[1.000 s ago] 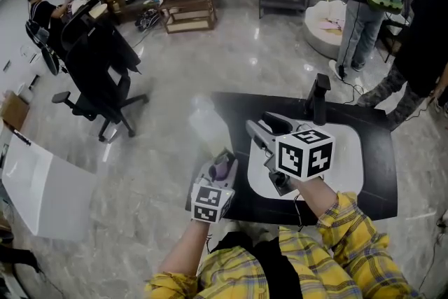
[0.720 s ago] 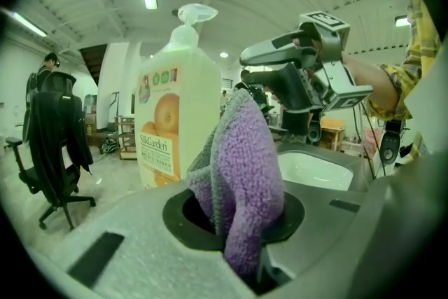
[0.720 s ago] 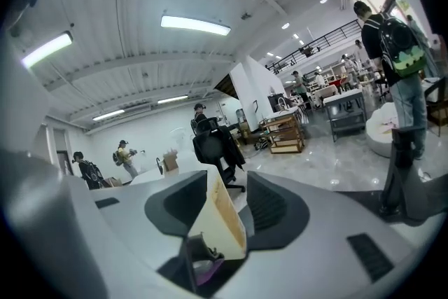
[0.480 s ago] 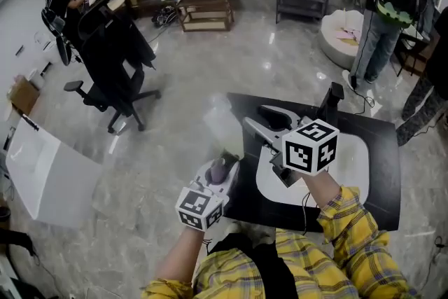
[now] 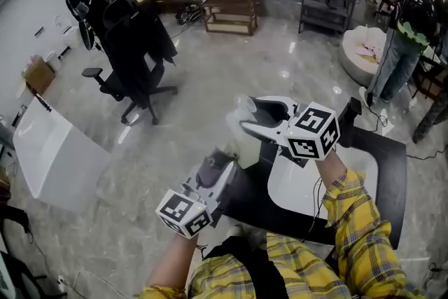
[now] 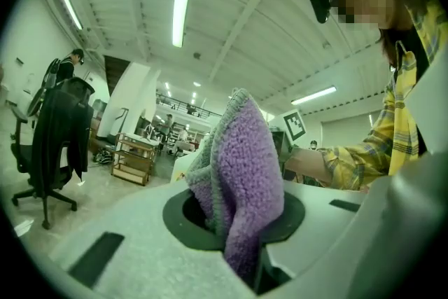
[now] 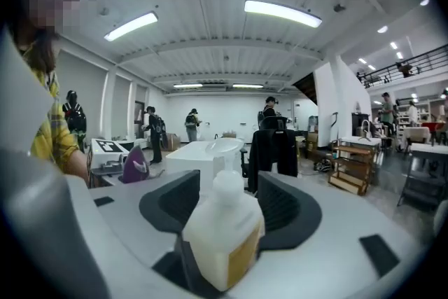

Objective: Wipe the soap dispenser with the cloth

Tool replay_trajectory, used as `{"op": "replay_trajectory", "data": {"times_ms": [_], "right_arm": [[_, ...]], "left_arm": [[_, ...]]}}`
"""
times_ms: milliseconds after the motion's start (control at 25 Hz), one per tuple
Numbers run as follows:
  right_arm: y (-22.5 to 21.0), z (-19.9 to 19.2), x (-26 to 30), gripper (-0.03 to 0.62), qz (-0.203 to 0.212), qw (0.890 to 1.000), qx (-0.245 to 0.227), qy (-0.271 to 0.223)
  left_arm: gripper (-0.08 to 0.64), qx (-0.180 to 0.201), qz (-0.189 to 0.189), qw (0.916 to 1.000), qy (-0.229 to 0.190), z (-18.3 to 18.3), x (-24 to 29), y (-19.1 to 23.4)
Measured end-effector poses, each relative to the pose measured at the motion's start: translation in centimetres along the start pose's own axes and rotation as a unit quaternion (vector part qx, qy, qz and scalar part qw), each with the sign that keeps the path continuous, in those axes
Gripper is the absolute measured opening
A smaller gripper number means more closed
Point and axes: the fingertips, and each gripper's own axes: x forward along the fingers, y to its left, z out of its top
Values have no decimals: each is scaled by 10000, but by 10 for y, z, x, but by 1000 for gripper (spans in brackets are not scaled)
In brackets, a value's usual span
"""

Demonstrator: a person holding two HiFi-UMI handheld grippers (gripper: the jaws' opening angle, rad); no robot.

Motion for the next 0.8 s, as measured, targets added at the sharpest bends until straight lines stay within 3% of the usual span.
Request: {"op": "replay_trajectory", "data": {"times_ms": [240, 440, 800], "right_arm": [[8, -1, 24, 239, 719, 9937, -764, 388], [11, 0, 30, 239, 1248, 9896, -665, 249], [9, -4, 45, 235, 1574, 9821, -950, 419]], "left_arm": [[60, -40, 75, 9999, -74, 8, -19, 10], [61, -89, 65, 9999, -115, 13, -21, 12], [61, -99, -131, 9999, -15, 13, -13, 21]]}}
